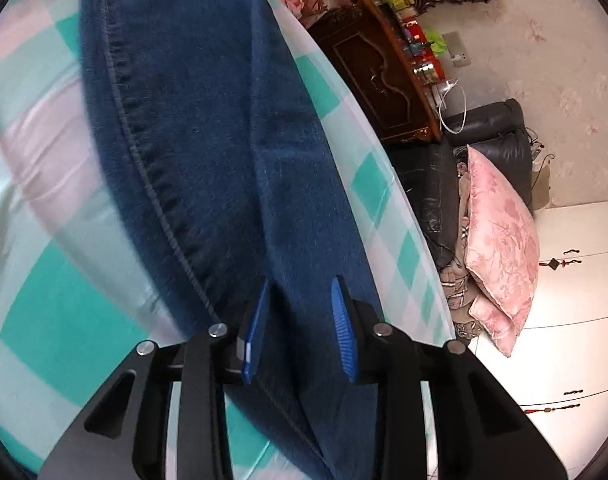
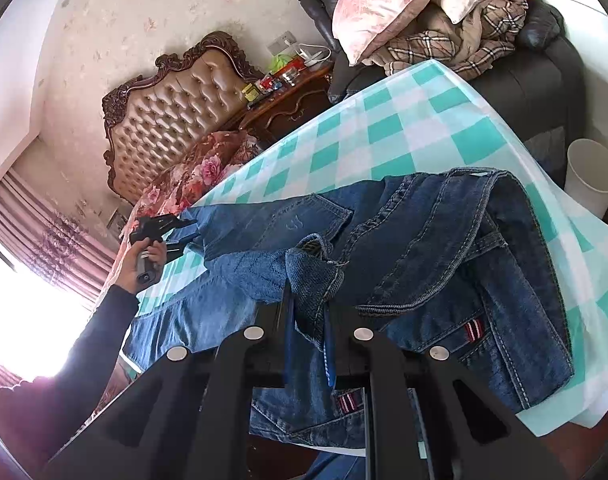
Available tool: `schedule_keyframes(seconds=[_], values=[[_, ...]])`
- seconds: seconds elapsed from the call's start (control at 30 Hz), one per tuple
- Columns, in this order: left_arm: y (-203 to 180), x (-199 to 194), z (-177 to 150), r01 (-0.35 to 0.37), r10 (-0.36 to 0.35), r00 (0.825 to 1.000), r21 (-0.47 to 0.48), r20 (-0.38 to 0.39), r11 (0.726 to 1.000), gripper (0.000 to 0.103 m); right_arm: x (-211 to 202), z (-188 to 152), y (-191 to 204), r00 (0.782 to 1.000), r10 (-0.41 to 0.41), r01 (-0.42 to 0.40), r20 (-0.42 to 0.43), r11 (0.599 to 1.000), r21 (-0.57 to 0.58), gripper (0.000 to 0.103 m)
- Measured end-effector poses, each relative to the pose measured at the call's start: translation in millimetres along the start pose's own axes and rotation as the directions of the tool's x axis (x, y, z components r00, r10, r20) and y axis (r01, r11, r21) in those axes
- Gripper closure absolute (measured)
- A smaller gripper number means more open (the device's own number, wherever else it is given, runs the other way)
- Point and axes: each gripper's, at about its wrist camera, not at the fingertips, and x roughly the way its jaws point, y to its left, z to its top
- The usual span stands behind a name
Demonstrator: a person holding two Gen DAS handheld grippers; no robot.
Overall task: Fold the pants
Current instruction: 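Grasp the jeans leg hem with the left tool while the right tool holds the waistband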
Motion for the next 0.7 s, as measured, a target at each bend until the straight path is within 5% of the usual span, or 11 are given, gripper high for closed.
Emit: schedule_keyframes(seconds=[0.07,0.1,0.23,0.33,0.5,0.57,0.7], values=[[-1,6,5,-0.012,0.012,1.0,-0.002,-0.008,1.0,0.083,0,-2,-1,1.0,-0.007,0.007,-0.004,1.0,0.0,0.089],[1,6,7,-0.01,0.01,1.0,-0.008,-0.015,1.0,0.102,1,-1,-2,1.0,-0.011,0.011,-0.005,1.0,0.003,0.089],[-1,-34,-3,0.059,-0.06,0.998,0.019,0.029,0.998,0.102,-6,3,-5,0.999,-0.045,0.045,-0.002,0.999,-0.007,0.089],[0,-99,-42,0.089,-0.094,0.992,0.064,0.087,0.994,0.102,-17,7,-11,0.996,-0.084,0.084,0.0,0.996,-0.015,0.089],[49,-196,-154,0.047,-0.063,0.985,0.098,0.162,0.994,0.102,-34,4,-37,0.987,-0.158,0.158,-0.006,0.987,0.041,0.089],[76,-208,-193,0.024,-0.039,0.986,0.095,0.159,0.995,0.102,-32,0,-54,0.979,-0.201,0.203,-0.036,0.973,0.113,0.087],[128,-191,-233,-0.017,0.013,0.993,0.032,0.115,0.999,0.102,-27,-18,-80,0.968,-0.24,0.251,-0.077,0.933,0.257,0.064]])
